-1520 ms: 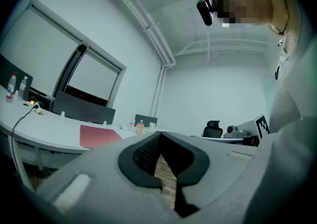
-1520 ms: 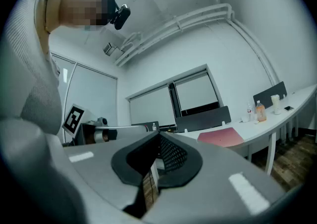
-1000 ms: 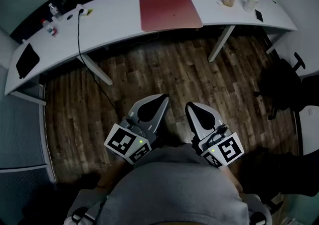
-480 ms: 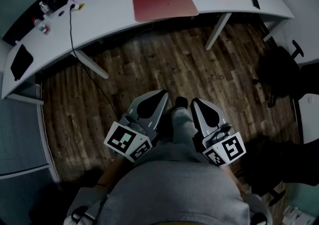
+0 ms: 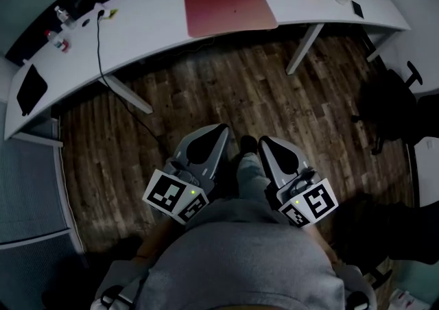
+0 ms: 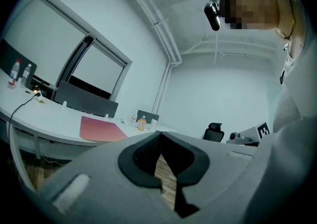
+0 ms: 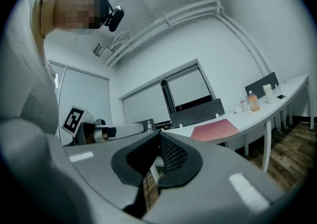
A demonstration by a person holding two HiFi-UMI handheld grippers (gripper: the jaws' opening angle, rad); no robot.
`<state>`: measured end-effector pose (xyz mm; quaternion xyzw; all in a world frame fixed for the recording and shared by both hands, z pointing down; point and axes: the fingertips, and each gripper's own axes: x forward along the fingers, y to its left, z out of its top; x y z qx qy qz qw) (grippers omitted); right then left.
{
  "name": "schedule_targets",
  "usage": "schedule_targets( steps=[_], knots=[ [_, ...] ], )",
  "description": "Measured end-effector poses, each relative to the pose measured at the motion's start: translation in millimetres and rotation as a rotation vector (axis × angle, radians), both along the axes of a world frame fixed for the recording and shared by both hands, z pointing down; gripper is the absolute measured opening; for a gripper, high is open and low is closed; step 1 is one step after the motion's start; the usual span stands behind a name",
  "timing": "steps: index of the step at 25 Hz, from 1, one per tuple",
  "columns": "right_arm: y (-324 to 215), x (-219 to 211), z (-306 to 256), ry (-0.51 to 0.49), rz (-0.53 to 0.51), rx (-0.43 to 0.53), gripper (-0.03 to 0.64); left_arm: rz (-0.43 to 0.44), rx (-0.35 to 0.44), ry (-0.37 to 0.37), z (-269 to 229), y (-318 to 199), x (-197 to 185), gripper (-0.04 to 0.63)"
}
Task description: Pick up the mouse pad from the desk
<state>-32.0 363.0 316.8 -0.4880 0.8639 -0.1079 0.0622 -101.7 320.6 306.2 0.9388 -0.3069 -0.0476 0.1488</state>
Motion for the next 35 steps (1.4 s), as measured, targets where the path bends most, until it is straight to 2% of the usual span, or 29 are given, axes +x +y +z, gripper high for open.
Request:
schedule_targets(
  steps=[2, 5, 13, 20, 35],
  knots=[
    [-12.9, 4.3, 3.8, 0.003, -0.011, -0.007, 0.002, -0.012, 0.003, 0.001, 1.2, -14.9, 3.5, -0.002],
    [-39.0, 15.6, 11.6, -0.044, -0.025, -0.043, 0.002, -0.024, 0.003, -0.007, 4.5, -37.6, 12.5, -0.002],
    [-131.1, 41.7, -13.8, -0.056, -0.066, 0.000, 0.002, -0.088, 0.058, -0.012, -18.0, -125.1, 29.8, -0.003],
    [-191.6, 68.3, -16.9, -0.073, -0.106, -0.005, 0.002, -0.125, 0.039, -0.021, -19.9, -181.2, 54.8, -0.002],
    [-277.2, 120.9, -13.1, -0.092, -0.156, -0.007, 0.002, -0.158, 0.064, -0.045, -21.1, -262.3, 112.8, -0.002]
  ],
)
